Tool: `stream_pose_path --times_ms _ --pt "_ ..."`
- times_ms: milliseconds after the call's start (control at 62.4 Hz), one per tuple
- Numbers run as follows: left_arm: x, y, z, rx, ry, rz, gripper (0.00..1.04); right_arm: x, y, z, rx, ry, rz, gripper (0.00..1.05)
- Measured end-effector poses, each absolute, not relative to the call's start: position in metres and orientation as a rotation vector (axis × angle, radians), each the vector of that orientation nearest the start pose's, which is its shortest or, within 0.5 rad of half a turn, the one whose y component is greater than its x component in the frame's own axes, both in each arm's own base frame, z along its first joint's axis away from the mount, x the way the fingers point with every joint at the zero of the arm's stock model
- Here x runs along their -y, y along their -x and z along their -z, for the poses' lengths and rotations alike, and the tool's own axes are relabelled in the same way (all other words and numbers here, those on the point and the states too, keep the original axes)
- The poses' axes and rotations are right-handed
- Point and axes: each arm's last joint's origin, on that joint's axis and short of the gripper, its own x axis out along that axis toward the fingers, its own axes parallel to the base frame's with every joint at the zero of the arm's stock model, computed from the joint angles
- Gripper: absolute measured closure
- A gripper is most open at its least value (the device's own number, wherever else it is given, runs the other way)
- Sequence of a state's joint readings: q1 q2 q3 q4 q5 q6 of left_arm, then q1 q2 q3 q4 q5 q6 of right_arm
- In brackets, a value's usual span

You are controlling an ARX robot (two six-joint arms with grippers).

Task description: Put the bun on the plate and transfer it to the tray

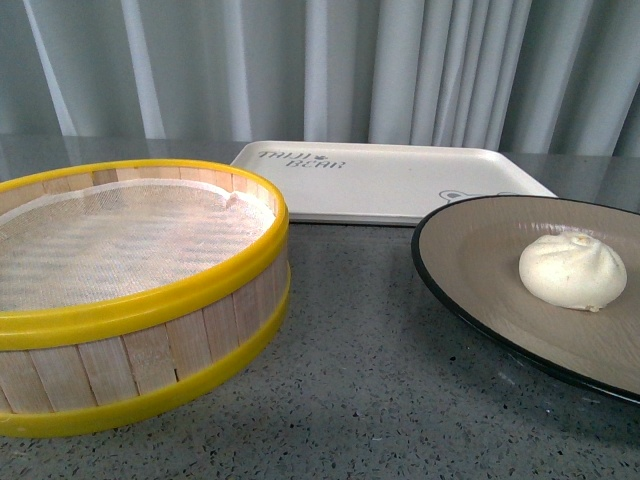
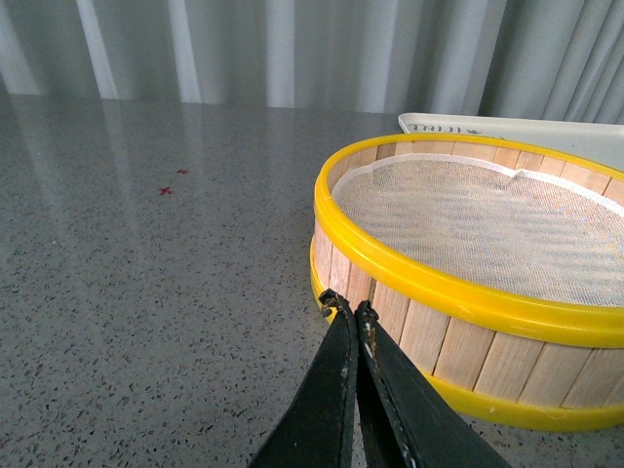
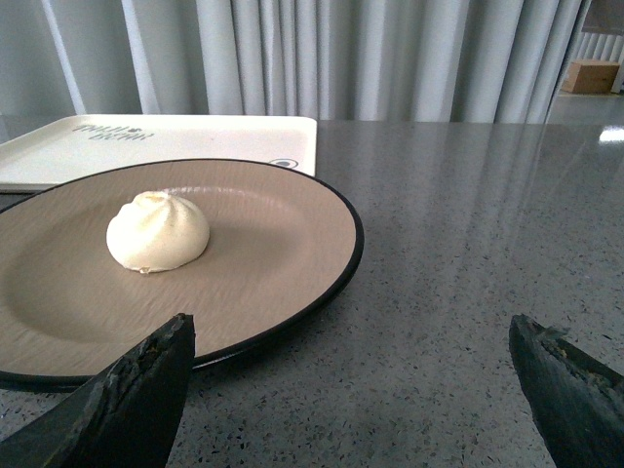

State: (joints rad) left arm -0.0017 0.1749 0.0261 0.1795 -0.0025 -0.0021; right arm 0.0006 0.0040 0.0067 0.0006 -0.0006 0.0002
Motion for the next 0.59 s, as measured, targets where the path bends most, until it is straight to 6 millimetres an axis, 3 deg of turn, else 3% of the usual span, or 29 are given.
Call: stream_pose_path --times_ms 160,513,593 --pt "0.0 -0.097 -0.172 0.019 0.002 0.002 1.01 0.0 -0.098 -0.166 0.003 0.0 -0.001 0.09" --pt "0.0 -0.096 -0.172 0.023 0.002 0.002 1.01 0.0 -0.098 -0.166 0.004 0.0 -0.002 0.09" --pt "0.0 -0.096 -0.172 0.023 0.003 0.002 0.87 0.0 -0.098 -0.166 0.004 0.0 -0.002 0.09"
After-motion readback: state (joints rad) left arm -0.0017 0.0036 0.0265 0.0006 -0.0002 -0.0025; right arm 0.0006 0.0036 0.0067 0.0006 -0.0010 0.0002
